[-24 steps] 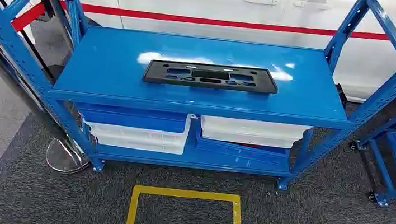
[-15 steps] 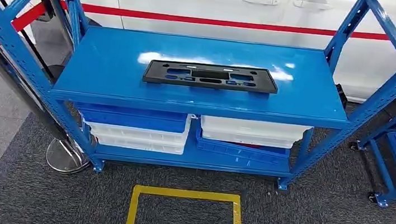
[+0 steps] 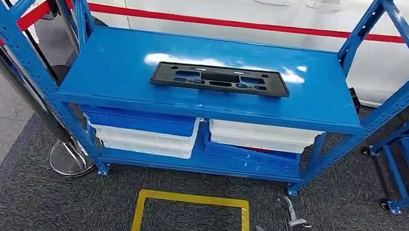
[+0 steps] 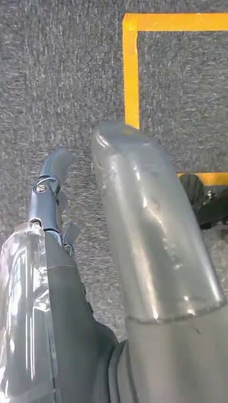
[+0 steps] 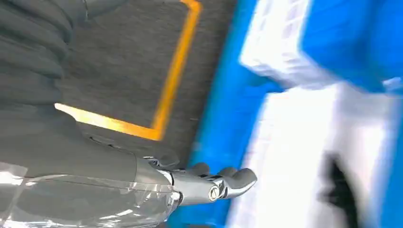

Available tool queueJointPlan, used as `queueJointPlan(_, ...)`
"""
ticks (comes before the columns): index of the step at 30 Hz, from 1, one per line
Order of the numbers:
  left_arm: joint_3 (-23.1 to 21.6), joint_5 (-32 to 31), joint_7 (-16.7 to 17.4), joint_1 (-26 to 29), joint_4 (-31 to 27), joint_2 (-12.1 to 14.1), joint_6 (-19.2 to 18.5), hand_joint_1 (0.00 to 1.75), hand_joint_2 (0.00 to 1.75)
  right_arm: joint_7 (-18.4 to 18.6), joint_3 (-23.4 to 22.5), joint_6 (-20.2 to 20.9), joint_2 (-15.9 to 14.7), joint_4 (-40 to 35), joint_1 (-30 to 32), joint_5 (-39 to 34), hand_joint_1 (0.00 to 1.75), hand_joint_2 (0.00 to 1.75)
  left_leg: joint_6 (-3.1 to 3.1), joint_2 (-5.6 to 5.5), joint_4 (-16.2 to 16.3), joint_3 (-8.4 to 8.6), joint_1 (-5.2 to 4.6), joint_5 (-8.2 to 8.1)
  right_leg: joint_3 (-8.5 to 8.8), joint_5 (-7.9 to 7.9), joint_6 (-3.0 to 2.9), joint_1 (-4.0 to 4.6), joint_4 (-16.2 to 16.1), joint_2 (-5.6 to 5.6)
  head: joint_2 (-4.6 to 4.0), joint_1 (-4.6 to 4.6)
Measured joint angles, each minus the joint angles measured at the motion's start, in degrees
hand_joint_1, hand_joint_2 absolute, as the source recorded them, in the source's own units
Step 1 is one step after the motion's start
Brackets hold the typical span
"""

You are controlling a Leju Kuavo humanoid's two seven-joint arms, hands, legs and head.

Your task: Take the parts from the cabinet and place them on the table.

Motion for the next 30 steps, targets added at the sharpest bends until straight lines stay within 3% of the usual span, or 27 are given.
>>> queueJointPlan(1, 0.55, -0.57, -0.28, 0.0, 0.15, 0.0, -0.02, 0.0, 0.0, -0.09, 0.24, 0.13, -0.33, -1.94, 0.06, 0.35, 0.0, 1.75, -0.1, 0.05, 0.09, -0.05, 0.0, -0.1, -2.34, -1.21, 0.31, -0.26, 4.21, -0.01, 0.0, -0.02)
queueJointPlan(2, 0.85, -0.94, -0.43, -0.01, 0.24, -0.02, -0.04, 0.0, 0.0, -0.13, 0.33, 0.3, -0.54, -3.14, 0.09, 0.67, 0.0, 1.75, -0.24, 0.05, 0.25, -0.08, 0.1, -0.19, -3.65, -1.03, 0.66, -0.52, 6.15, -0.05, 0.0, 0.0)
queueJointPlan(3, 1.18, -1.38, -0.57, -0.04, 0.35, -0.02, -0.11, 0.0, 0.0, -0.13, 0.5, 0.54, -0.78, -4.37, 0.1, 0.87, 0.0, 1.75, -0.58, 0.0, 0.5, -0.05, 0.34, -0.42, -3.54, 0.7, 1.0, -0.83, 5.13, -0.13, 0.0, 0.02)
queueJointPlan(4, 1.79, -1.86, -0.83, -0.07, 0.46, -0.13, -0.18, 0.0, 0.0, -0.11, 0.88, 0.94, -1.22, -6.32, 0.3, 0.94, 0.0, 1.75, -1.13, -0.1, 1.05, -0.07, 0.7, -0.81, -2.05, 3.56, 1.41, -1.18, 1.54, -0.18, 0.0, 0.02)
queueJointPlan(5, 2.54, -2.67, -1.2, -0.08, 0.66, -0.15, -0.26, 0.0, 0.0, -0.02, 1.31, 1.75, -1.84, -9.07, 0.4, 0.96, 0.0, 1.75, -1.77, -0.18, 1.86, -0.1, 1.16, -1.45, 0.59, 6.82, 1.86, -1.59, -4.11, -0.27, 0.0, 0.07)
queueJointPlan(6, 3.19, -3.34, -1.51, -0.1, 0.79, -0.15, -0.42, 0.0, 0.0, 0.07, 1.71, 2.52, -2.25, -11.13, 0.28, 0.87, 0.0, 1.75, -2.58, -0.17, 2.87, -0.29, 1.28, -2.19, 2.48, 8.16, 2.35, -2.01, -8.71, -0.4, 0.0, 0.2)
queueJointPlan(7, 3.97, -3.99, -1.77, -0.2, 0.79, 0.35, -0.48, 0.0, 0.0, 0.37, 2.36, 3.51, -2.42, -12.61, -0.04, 0.59, 0.0, 1.75, -3.35, -0.24, 3.74, -1.09, 0.75, -2.83, 2.52, 6.54, 2.18, -1.46, -8.39, 0.16, 0.0, 0.93)
queueJointPlan(8, 4.57, -4.69, -2.07, -0.39, 0.92, 0.11, -0.63, 0.0, 0.0, 0.72, 2.77, 4.37, -2.84, -14.65, -0.12, 0.24, 0.0, 1.75, -3.65, -0.24, 4.19, -1.29, 0.8, -3.14, 2.1, 6.58, 0.32, -1.55, -8.04, 0.49, 0.0, 0.89)
queueJointPlan(11, 6.32, -6.56, -2.82, -0.51, 1.29, 0.0, -1.01, 0.0, 0.0, 1.44, 4.42, 7.27, -3.89, -20.37, 0.29, -0.99, 0.0, 1.75, -4.21, -0.31, 4.06, -1.22, 1.13, -3.11, 1.56, 6.28, -1.25, -1.31, -7.45, 0.34, 0.0, 0.4)
queueJointPlan(12, 6.88, -7.19, -3.02, -0.56, 1.38, 0.0, -1.05, 0.0, 0.0, 1.75, 4.9, 8.05, -4.15, -21.94, 0.27, -1.29, 0.0, 1.75, -4.4, -0.14, 4.99, -1.32, 1.25, -3.84, 1.64, 6.35, -1.72, -1.32, -7.53, 0.27, 0.0, 0.13)
queueJointPlan(13, 7.52, -7.8, -3.32, -0.72, 1.44, 0.0, -1.18, 0.0, 0.0, 1.88, 5.73, 8.99, -4.48, -24.13, 0.23, -1.53, 0.0, 1.75, -4.27, 0.03, 7.36, -2.41, 1.22, -5.41, 1.7, 6.3, -2.01, -1.2, -7.55, 0.18, 0.0, -0.04)
queueJointPlan(15, 8.69, -9.02, -3.71, -0.98, 1.73, 0.0, -1.42, 0.0, 0.0, 2.67, 7.21, 10.57, -5.31, -27.28, -0.16, -1.19, 0.0, 1.75, -4.04, 0.01, 16.47, -6.95, 0.91, -9.79, 1.64, 6.23, -2.43, -0.82, -7.55, -0.1, 0.0, -0.2)
queueJointPlan(16, 9.0, -9.51, -3.85, -0.97, 1.75, 0.0, -1.51, 0.0, 0.0, 2.89, 7.94, 10.89, -5.42, -28.17, -0.25, -0.24, 0.0, 1.75, -3.88, 0.01, 20.92, -9.24, 0.8, -11.3, 1.65, 6.14, -2.63, -0.51, -7.54, -0.16, 0.0, -0.2)
queueJointPlan(17, 9.18, -9.9, -3.93, -0.93, 1.77, 0.0, -1.55, 0.0, 0.0, 3.1, 8.53, 10.84, -5.44, -28.69, -0.3, 1.07, 0.0, 1.75, -3.65, 0.01, 23.24, -10.61, 0.68, -11.44, 1.72, 6.07, -2.73, -0.21, -7.53, -0.19, 0.0, -0.18)
queueJointPlan(18, 9.33, -10.35, -4.04, -0.88, 1.84, 0.0, -1.6, 0.0, 0.0, 3.41, 9.13, 10.56, -5.51, -29.15, -0.34, 2.76, 0.0, 1.75, -3.22, 0.01, 22.71, -10.68, 0.5, -10.11, 1.89, 6.0, -2.84, 0.03, -7.53, -0.2, 0.0, -0.18)
queueJointPlan(21, 9.92, -11.19, -4.2, -1.01, 2.05, 0.0, -1.64, 0.0, 0.0, 4.02, 10.97, 8.96, -5.81, -30.75, -1.56, 8.9, 0.0, 1.75, -1.22, -0.01, 9.73, -5.54, -0.44, -1.99, 2.51, 5.78, -3.01, 0.54, -7.55, -0.13, 0.0, -0.18)
queueJointPlan(22, 10.16, -11.61, -4.2, -1.12, 2.08, 0.09, -1.64, 0.0, 0.0, 4.2, 11.43, 8.33, -5.86, -30.96, -2.06, 10.82, 0.0, 1.75, -0.53, -0.03, 7.38, -4.52, -0.81, -2.05, 2.39, 5.74, -2.96, 0.53, -7.58, -0.13, 0.0, -0.04)
queueJointPlan(23, 10.27, -11.73, -4.24, -1.27, 2.16, 0.0, -1.68, 0.0, 0.0, 4.56, 11.95, 7.59, -6.12, -31.09, -2.64, 13.06, 0.0, 1.75, -0.84, -0.02, 6.1, -4.48, -0.99, -2.04, 2.08, 5.73, -2.67, 0.86, -7.36, 0.01, 0.0, -0.02)
queueJointPlan(25, 10.36, -12.37, -4.26, -1.22, 2.25, 0.0, -1.7, 0.0, 0.0, 4.89, 12.91, 6.43, -6.51, -31.42, -3.25, 16.77, 0.0, 1.75, -0.8, -0.1, 6.33, -4.73, -1.26, -1.9, 1.92, 6.1, -1.96, 0.5, -7.75, -0.08, 0.0, -0.06)
queueJointPlan(26, 10.45, -12.63, -4.26, -1.14, 2.27, 0.0, -1.71, 0.0, 0.0, 5.14, 13.31, 6.01, -6.6, -31.51, -3.69, 18.26, 0.0, 1.75, -0.56, -0.13, 6.15, -4.71, -1.3, -1.73, 2.11, 6.28, -1.63, 0.48, -8.07, -0.09, 0.0, -0.07)
queueJointPlan(27, 10.55, -12.83, -4.28, -1.18, 2.32, -0.02, -1.73, 0.0, 0.0, 5.46, 13.95, 5.31, -6.78, -31.75, -4.17, 20.33, 0.0, 1.75, -0.13, -0.12, 5.18, -4.3, -0.59, -1.12, 2.11, 6.08, -1.23, 0.76, -7.99, -0.12, 0.0, 0.02)
queueJointPlan(28, 10.6, -13.05, -4.33, -1.3, 2.34, -0.09, -1.77, 0.0, 0.0, 5.73, 14.36, 4.83, -6.97, -31.79, -4.65, 21.82, 0.0, 1.75, 0.04, -0.1, 4.73, -4.09, -0.62, -0.84, 1.85, 5.19, -1.1, 0.66, -7.0, -0.18, 0.0, 0.0)
queueJointPlan(30, 10.66, -13.86, -4.39, -1.43, 2.4, -0.11, -1.9, 0.0, 0.0, 6.7, 16.07, 3.66, -7.41, -31.82, -6.14, 25.48, 0.0, 1.75, 0.29, 0.0, 4.58, -4.27, -0.66, -0.68, -1.72, 0.88, -0.9, 0.53, 0.27, -0.19, 0.0, 0.52)
